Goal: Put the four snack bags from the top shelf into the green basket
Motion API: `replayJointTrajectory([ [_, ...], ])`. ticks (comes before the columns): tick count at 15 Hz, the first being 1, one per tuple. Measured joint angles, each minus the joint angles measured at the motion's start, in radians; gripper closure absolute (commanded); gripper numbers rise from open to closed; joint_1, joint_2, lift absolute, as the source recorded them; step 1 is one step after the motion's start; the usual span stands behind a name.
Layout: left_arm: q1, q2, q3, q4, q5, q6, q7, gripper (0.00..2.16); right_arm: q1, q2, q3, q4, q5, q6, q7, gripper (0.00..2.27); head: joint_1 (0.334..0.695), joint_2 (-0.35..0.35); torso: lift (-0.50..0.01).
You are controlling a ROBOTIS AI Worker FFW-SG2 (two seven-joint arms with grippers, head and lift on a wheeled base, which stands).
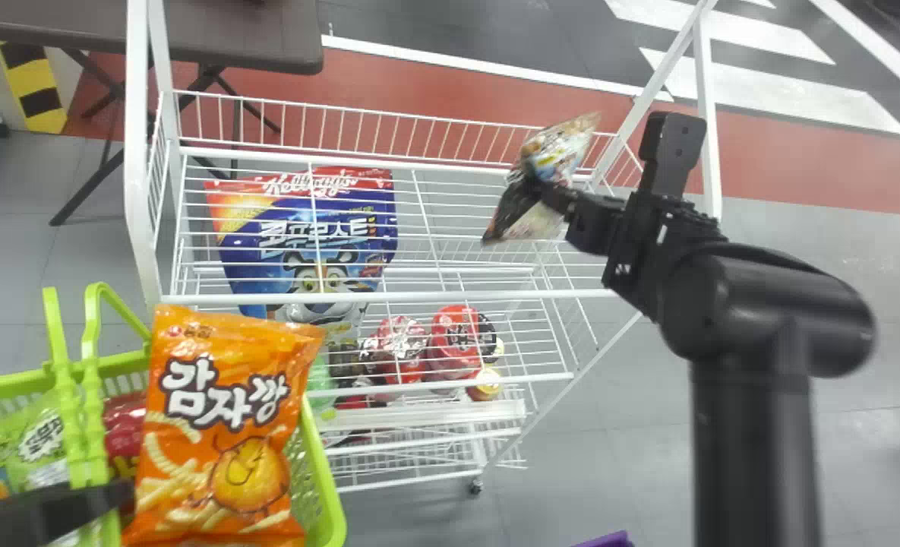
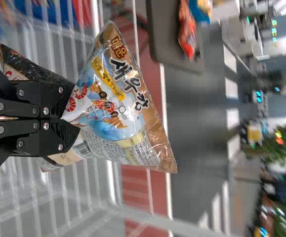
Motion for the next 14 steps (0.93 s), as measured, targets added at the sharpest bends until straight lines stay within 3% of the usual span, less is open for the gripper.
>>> replayJointTrajectory([
  [3, -0.001, -0.001, 0.000, -0.005, -0.001, 0.001, 0.000, 2.15, 0.076, 0.016, 0.011, -0.251, -0.215, 0.323, -0.004, 2.25, 0.695, -0.146, -0.004],
  [4, -0.001, -0.001, 0.001, -0.006, -0.001, 0.003, 0.000, 2.15, 0.088, 0.023, 0.017, -0.303, -0.286, 0.349, -0.008, 2.25, 0.695, -0.077, -0.004],
  [7, -0.001, -0.001, 0.000, -0.009, -0.001, 0.010, 0.000, 2.15, 0.098, 0.046, 0.045, -0.360, -0.459, 0.362, -0.021, 2.25, 0.695, 0.016, -0.004],
  [8, -0.002, -0.001, -0.003, -0.009, -0.001, 0.012, 0.000, 2.15, 0.099, 0.057, 0.071, -0.365, -0.491, 0.363, -0.022, 2.25, 0.695, 0.075, -0.004],
  [14, -0.058, -0.002, 0.003, -0.025, -0.003, 0.030, 0.000, 2.15, 0.109, 0.101, 0.258, -0.341, -0.515, 0.363, -0.026, 2.25, 0.695, 0.226, -0.004],
])
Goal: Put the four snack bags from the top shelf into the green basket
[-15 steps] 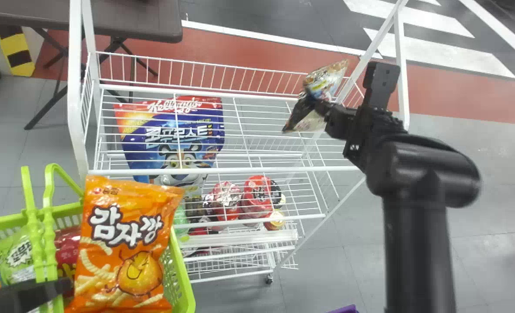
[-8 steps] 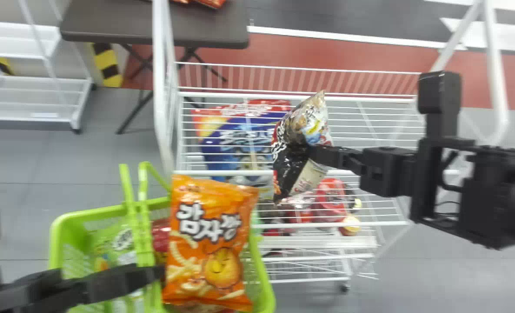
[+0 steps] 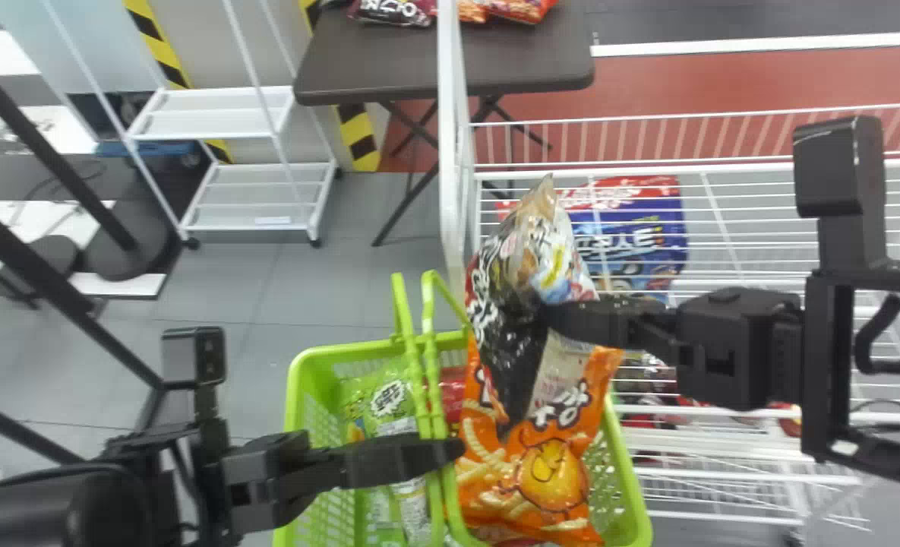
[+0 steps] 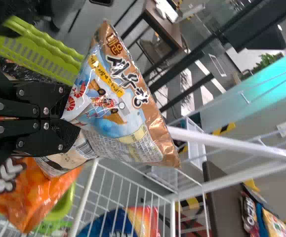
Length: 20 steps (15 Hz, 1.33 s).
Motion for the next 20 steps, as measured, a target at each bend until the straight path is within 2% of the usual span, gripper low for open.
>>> replayJointTrajectory([
  [2, -0.019, -0.001, 0.014, -0.006, 0.022, 0.021, 0.000, 2.15, 0.011, 0.001, 0.034, 0.014, 0.000, 0.000, -0.004, 2.25, 0.695, 0.269, -0.004],
  [6, -0.033, -0.010, 0.037, -0.012, 0.067, 0.044, 0.000, 2.15, 0.010, -0.003, 0.077, 0.110, 0.012, 0.000, -0.006, 2.25, 0.695, 0.295, -0.004],
  [12, -0.035, -0.022, 0.016, -0.015, 0.095, 0.071, 0.000, 2.15, -0.097, 0.012, 0.195, 0.343, 0.026, 0.000, 0.007, 2.23, 0.695, 0.345, -0.004],
  [13, -0.033, -0.022, 0.015, -0.015, 0.100, 0.074, 0.000, 2.15, -0.123, 0.016, 0.208, 0.376, 0.021, 0.000, 0.024, 2.12, 0.695, 0.350, -0.004],
  [14, -0.032, -0.021, 0.016, -0.015, 0.104, 0.074, 0.000, 2.15, -0.146, 0.018, 0.214, 0.396, 0.017, 0.000, 0.043, 1.77, 0.695, 0.350, -0.004],
  [15, -0.031, -0.021, 0.018, -0.015, 0.107, 0.075, 0.000, 2.15, -0.166, 0.018, 0.215, 0.408, 0.014, 0.000, 0.078, 0.99, 0.695, 0.350, -0.004],
  [16, -0.031, -0.021, 0.019, -0.015, 0.109, 0.075, 0.000, 2.15, -0.174, 0.017, 0.210, 0.411, 0.013, 0.000, 0.116, 0.02, 0.695, 0.350, -0.004],
  [20, -0.030, -0.021, 0.026, -0.013, 0.109, 0.075, 0.000, 2.15, -0.182, -0.005, 0.175, 0.380, 0.016, 0.000, 0.185, 0.06, 0.695, 0.350, -0.004],
])
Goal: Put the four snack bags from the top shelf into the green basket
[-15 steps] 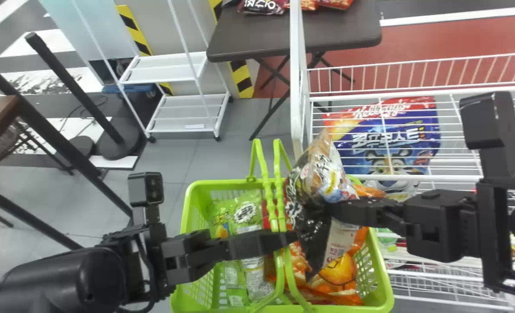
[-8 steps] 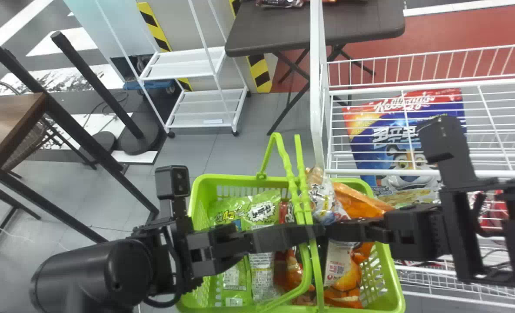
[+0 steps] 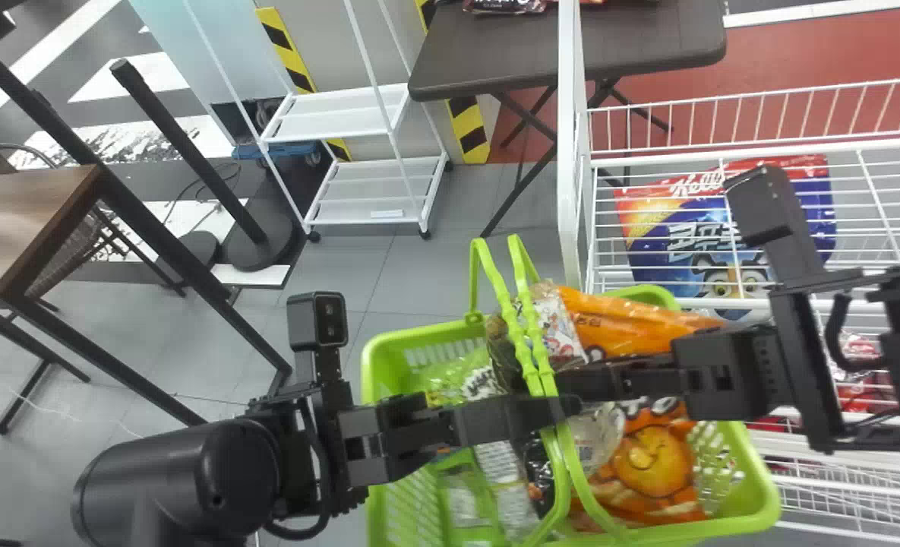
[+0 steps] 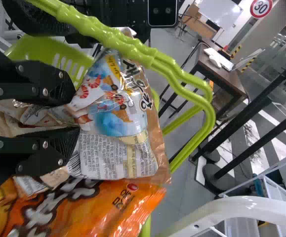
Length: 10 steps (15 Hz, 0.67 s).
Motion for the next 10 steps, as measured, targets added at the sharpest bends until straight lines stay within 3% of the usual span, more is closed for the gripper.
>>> replayJointTrajectory([
  [3, 0.000, 0.000, 0.019, 0.007, 0.001, 0.000, 0.000, 2.15, -0.005, -0.010, -0.092, -0.037, -0.026, 0.000, 0.027, 0.08, 0.695, 0.314, -0.004],
  [7, 0.000, 0.000, 0.035, 0.017, 0.001, 0.000, 0.000, 2.15, -0.006, -0.018, -0.296, -0.066, -0.154, 0.000, 0.069, 0.09, 0.695, 0.232, -0.004],
  [10, 0.002, 0.000, 0.037, 0.020, 0.001, 0.000, 0.000, 2.15, 0.031, -0.029, -0.406, -0.128, -0.112, 0.000, 0.117, 0.09, 0.695, 0.172, -0.004],
])
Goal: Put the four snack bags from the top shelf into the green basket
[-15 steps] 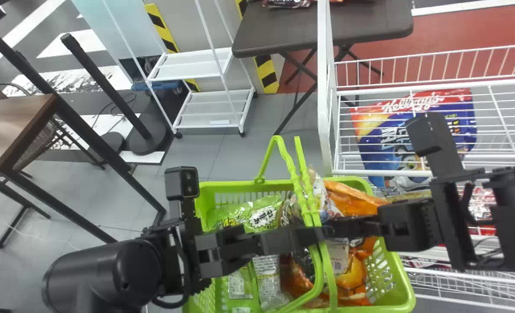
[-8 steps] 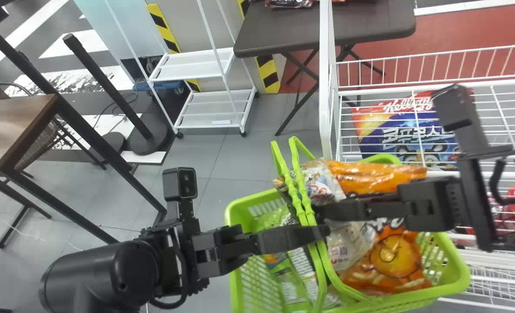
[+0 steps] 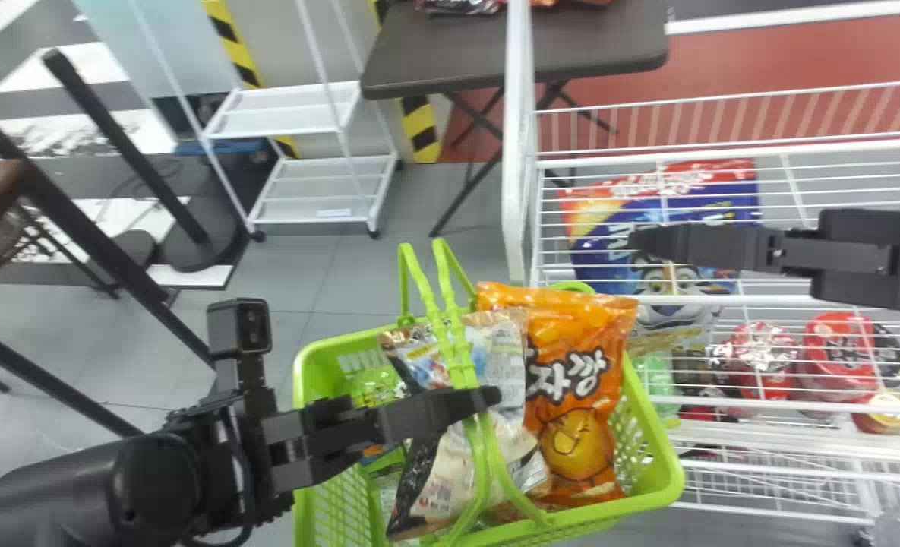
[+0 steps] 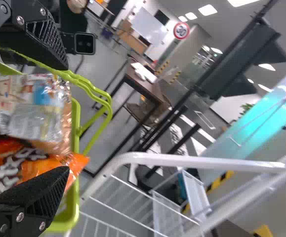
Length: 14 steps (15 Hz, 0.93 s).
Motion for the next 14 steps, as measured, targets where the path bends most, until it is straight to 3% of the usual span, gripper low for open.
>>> replayJointTrajectory([
  [2, 0.005, 0.000, -0.001, 0.000, -0.001, 0.000, 0.000, 2.15, 0.078, -0.023, 0.011, -0.018, 0.150, 0.000, 0.012, 0.11, 0.695, 0.111, -0.004],
  [4, 0.018, 0.000, 0.000, 0.000, -0.001, 0.000, 0.000, 2.15, 0.185, -0.026, 0.096, -0.004, 0.434, -0.089, -0.022, 0.11, 0.695, 0.059, -0.004],
  [6, 0.031, 0.000, 0.001, -0.002, 0.000, 0.000, 0.000, 2.15, 0.252, 0.001, 0.152, 0.066, 0.654, -0.414, -0.046, 0.11, 0.695, -0.007, -0.004],
  [7, 0.040, 0.001, 0.004, -0.003, 0.000, 0.000, 0.000, 2.15, 0.278, 0.015, 0.159, 0.117, 0.709, -0.604, -0.060, 0.11, 0.695, -0.022, -0.004],
  [11, 0.067, 0.002, 0.014, -0.008, 0.000, 0.000, 0.000, 2.15, 0.381, 0.025, 0.130, 0.255, 0.743, -1.235, -0.094, 0.11, 0.695, -0.066, -0.004],
  [14, 0.080, 0.005, 0.017, -0.013, 0.001, 0.002, 0.000, 2.15, 0.448, 0.026, 0.112, 0.289, 0.743, -1.416, -0.117, 0.11, 0.695, -0.102, -0.004],
])
